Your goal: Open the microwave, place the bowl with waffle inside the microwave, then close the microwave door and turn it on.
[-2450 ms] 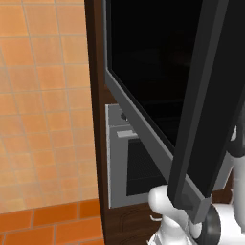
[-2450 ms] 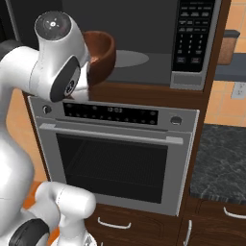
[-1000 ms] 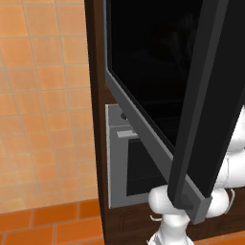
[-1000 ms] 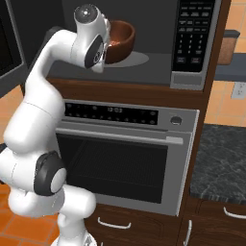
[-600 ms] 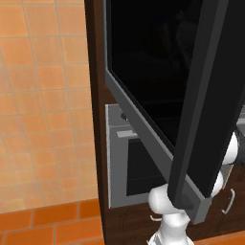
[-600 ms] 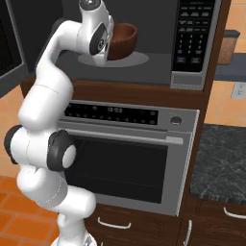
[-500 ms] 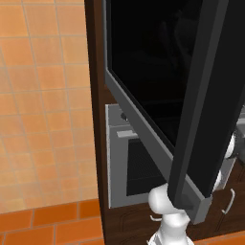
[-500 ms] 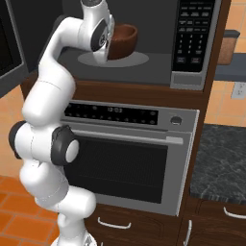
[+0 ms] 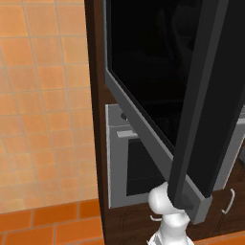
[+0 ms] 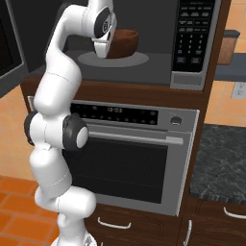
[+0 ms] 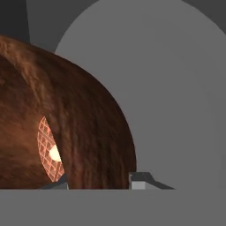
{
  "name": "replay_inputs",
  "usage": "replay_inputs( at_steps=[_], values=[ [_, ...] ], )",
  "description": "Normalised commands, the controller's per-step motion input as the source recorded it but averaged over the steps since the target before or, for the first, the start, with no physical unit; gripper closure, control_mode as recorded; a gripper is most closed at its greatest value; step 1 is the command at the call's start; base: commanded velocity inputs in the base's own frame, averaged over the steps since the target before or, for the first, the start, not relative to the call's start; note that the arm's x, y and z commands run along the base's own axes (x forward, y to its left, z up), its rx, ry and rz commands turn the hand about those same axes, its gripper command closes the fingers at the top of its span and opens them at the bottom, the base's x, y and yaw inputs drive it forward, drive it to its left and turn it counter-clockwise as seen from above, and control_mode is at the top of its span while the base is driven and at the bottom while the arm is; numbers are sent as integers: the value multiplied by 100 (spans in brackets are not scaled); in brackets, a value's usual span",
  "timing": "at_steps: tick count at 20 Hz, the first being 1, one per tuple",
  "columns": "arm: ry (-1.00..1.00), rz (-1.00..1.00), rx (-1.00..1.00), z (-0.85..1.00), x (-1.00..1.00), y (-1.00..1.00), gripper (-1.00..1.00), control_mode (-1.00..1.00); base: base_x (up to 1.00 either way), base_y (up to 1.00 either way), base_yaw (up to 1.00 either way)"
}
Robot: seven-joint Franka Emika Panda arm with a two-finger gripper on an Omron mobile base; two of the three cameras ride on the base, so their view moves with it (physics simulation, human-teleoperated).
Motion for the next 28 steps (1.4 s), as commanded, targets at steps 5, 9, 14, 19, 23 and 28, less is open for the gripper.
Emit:
replay_inputs(
  at_steps=[5, 9, 14, 19, 23, 28],
  values=[
    [0, 0, 0, -32, 3, -3, -100, -100, 0, 0, 0],
    [-2, 0, 0, 0, -7, 0, -100, -100, 0, 0, 0],
    [-25, 0, 0, 0, -21, 0, -100, -100, 0, 0, 0],
    [-41, 0, 3, -25, -52, -8, -100, -100, 0, 0, 0],
    [-19, 0, 1, -5, -89, -11, -100, -100, 0, 0, 0],
    [-14, 0, 0, 0, -100, -9, -100, -100, 0, 0, 0]
  ],
)
